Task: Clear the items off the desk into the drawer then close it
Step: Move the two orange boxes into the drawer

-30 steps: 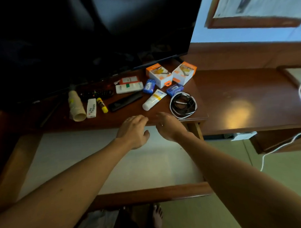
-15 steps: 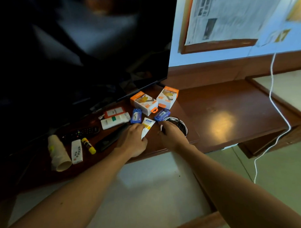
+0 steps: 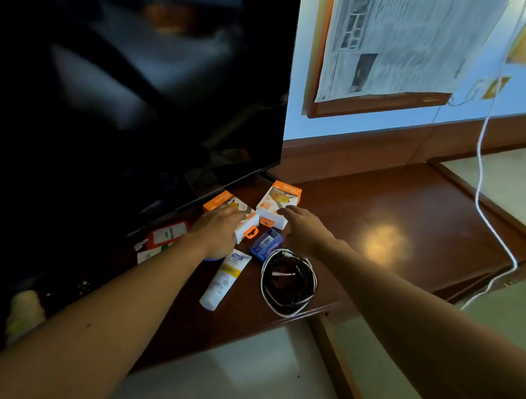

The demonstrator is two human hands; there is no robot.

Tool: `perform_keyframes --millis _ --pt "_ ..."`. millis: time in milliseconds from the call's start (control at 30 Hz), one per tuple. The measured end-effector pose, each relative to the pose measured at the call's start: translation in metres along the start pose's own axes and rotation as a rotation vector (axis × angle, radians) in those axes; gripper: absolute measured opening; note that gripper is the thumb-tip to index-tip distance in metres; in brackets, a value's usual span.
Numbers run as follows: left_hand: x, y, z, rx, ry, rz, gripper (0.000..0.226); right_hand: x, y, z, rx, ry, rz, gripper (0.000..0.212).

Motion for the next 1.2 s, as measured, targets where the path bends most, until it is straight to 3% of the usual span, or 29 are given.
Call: perform_keyframes --millis 233,367,533,667,767,1067,1200 --pt "-0.075 0.014 -0.018 -0.495 0.052 -0.213 0.104 -0.083 0.001 0.022 0.364 -0.213 -0.153 0.105" --pt "-0.096 0.030 -0.023 -0.566 0.053 -0.300 0.109 -0.107 0.006 0.016 0.562 -0.345 -0.184 0.109" --pt "-0.106 0.036 -0.021 -0.576 0.063 -0.323 0.104 -0.123 0.013 0.016 0.620 -0.364 -0.214 0.104" --pt "-0.113 0.029 -0.017 -0.520 0.130 -0.249 0.092 -0.130 0.013 0.022 0.577 -0.370 -0.183 0.102" --pt "-0.112 0.023 -0.015 -0.473 0.103 -0.208 0.099 -0.130 0.004 0.029 0.559 -0.335 -0.149 0.100" --pt "-0.069 -0.010 -0.005 -0.161 -0.222 0.132 0.094 -0.084 -0.048 0.053 0.121 -0.007 0.176 0.086" --pt "-0.035 -0.019 0.008 -0.073 -0.339 0.248 0.097 -0.038 -0.052 0.040 -0.022 0.157 0.271 0.103"
Point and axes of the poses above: each hand's wrist, its own x-axis away from the middle knuckle, its own y-axis out of the palm, z = x × y, the point moved 7 cm from there along -x, towards the middle knuckle, and after that the axes turned 2 degrees about -x, right-handed, at the moved point
